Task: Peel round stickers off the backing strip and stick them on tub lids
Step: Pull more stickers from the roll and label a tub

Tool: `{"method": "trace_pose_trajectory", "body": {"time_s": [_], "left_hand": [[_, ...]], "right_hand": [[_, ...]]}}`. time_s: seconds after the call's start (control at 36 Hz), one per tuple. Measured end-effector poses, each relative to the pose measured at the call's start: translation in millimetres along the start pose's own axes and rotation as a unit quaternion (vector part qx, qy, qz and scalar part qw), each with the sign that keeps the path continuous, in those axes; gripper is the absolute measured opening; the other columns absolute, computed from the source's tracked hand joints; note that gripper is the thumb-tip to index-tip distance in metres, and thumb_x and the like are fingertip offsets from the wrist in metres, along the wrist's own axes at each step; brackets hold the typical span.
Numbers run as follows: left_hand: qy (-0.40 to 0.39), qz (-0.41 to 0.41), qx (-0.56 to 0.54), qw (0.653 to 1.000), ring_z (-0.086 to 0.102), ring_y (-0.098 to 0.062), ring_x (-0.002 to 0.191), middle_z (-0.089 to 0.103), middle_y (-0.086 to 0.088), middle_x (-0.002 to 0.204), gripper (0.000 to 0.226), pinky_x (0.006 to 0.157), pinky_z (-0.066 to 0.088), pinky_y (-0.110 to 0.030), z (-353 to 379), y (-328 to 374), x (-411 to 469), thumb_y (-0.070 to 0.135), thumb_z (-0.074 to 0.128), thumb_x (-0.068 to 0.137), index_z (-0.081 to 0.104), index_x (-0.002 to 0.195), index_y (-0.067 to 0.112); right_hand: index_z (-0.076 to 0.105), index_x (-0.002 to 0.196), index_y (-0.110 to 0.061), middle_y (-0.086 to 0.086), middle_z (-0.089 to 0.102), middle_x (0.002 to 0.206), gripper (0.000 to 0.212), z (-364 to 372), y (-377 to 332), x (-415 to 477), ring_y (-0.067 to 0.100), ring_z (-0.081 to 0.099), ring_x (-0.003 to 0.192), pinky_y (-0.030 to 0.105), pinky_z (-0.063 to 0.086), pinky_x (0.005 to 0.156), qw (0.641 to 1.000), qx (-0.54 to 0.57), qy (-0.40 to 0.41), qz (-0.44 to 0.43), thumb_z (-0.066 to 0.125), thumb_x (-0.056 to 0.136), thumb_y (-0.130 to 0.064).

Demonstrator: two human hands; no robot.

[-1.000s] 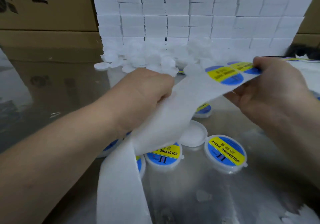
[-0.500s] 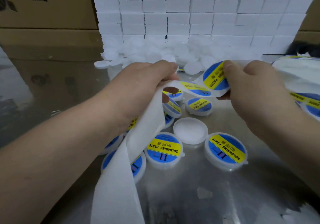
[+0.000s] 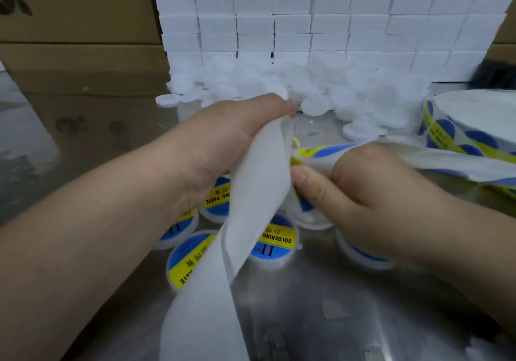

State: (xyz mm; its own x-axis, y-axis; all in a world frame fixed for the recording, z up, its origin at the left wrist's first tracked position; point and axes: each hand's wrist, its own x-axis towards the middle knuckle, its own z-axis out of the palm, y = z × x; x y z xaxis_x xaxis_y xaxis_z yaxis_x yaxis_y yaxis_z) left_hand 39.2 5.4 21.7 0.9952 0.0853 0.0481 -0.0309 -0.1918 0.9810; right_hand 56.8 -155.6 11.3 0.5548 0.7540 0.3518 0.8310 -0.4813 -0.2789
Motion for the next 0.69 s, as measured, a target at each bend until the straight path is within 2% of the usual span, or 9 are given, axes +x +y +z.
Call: {"method": "trace_pose_trajectory", "body": {"time_s": [0.11,0.19,0.28,0.36,0.42,0.47,0.56,0.61,0.69], "left_hand": [[-0.048,-0.018,0.023,0.998,0.067,-0.012,0.064,0.073,-0.004,0.076,0.036,0.054,0.051,-0.020,-2,1,1,0.050,0.064,0.051,0.076,0.075,0.026],[-0.065,-0.020,0.064,0.996,0.063,-0.009,0.061,0.071,0.000,0.072,0.048,0.068,0.048,-0.028,-4,-2,1,0.058,0.060,0.038,0.076,0.073,0.031],[-0.076,-0.014,0.069,0.995,0.063,-0.011,0.057,0.072,0.001,0.073,0.042,0.058,0.051,-0.025,-3,0,-2,0.058,0.059,0.043,0.075,0.071,0.030],[-0.062,0.008,0.045,0.997,0.057,-0.010,0.045,0.066,0.004,0.058,0.027,0.044,0.044,-0.017,-3,4,-4,0.050,0.061,0.058,0.071,0.057,0.025],[-0.050,0.014,0.045,0.998,0.066,-0.020,0.063,0.071,-0.003,0.071,0.041,0.067,0.054,-0.028,-2,5,-2,0.051,0.065,0.048,0.075,0.072,0.019],[-0.029,0.033,0.078,0.996,0.067,-0.035,0.089,0.071,-0.016,0.092,0.070,0.088,0.051,-0.046,-1,5,-3,0.055,0.065,0.039,0.073,0.091,0.008],[-0.041,0.047,0.110,0.992,0.064,-0.025,0.065,0.071,-0.010,0.074,0.043,0.064,0.051,-0.031,3,7,-9,0.043,0.075,0.050,0.071,0.077,0.010],[-0.049,0.038,0.104,0.993,0.057,-0.020,0.060,0.069,-0.015,0.073,0.037,0.060,0.045,-0.026,5,8,-14,0.035,0.082,0.050,0.070,0.073,0.009],[0.029,0.071,0.068,0.995,0.050,-0.013,0.047,0.060,-0.004,0.054,0.028,0.048,0.037,-0.016,8,7,-14,0.037,0.074,0.064,0.064,0.058,0.011]], "right_hand": [[0.041,0.067,-0.021,0.001,0.055,0.070,0.038,3,-2,0,0.022,0.049,0.069,0.039,0.042,0.070,0.993,-0.051,-0.058,-0.087,0.018,0.085,-0.046],[0.039,0.066,-0.031,-0.012,0.047,0.062,0.031,1,-2,0,0.010,0.041,0.065,0.030,0.038,0.064,0.993,0.000,-0.014,-0.119,0.027,0.092,-0.043],[0.062,0.077,-0.010,0.001,0.064,0.073,0.044,3,2,1,0.019,0.055,0.072,0.039,0.043,0.070,0.992,0.066,0.033,-0.099,0.033,0.091,-0.040],[0.061,0.080,0.008,0.028,0.063,0.078,0.059,4,5,6,0.039,0.059,0.075,0.049,0.047,0.067,0.978,0.162,0.133,-0.004,0.037,0.083,-0.046],[0.059,0.080,0.008,0.033,0.060,0.083,0.055,2,12,10,0.040,0.059,0.075,0.049,0.049,0.068,0.951,0.226,0.201,0.064,0.044,0.079,-0.045],[0.057,0.079,0.004,0.034,0.056,0.084,0.045,-1,19,14,0.034,0.059,0.067,0.045,0.052,0.068,0.914,0.295,0.250,0.125,0.051,0.073,-0.040],[0.055,0.061,-0.008,0.028,0.046,0.068,0.019,-6,29,18,0.024,0.055,0.059,0.049,0.053,0.062,0.846,0.413,0.287,0.178,0.059,0.071,-0.024],[0.057,0.073,-0.010,0.008,0.058,0.062,0.008,-9,32,19,0.015,0.060,0.057,0.030,0.053,0.057,0.802,0.507,0.274,0.158,0.058,0.073,-0.018],[0.062,0.086,-0.010,-0.001,0.070,0.074,0.024,-9,30,20,0.016,0.068,0.074,0.028,0.054,0.073,0.720,0.647,0.217,0.126,0.053,0.073,-0.028]]}}
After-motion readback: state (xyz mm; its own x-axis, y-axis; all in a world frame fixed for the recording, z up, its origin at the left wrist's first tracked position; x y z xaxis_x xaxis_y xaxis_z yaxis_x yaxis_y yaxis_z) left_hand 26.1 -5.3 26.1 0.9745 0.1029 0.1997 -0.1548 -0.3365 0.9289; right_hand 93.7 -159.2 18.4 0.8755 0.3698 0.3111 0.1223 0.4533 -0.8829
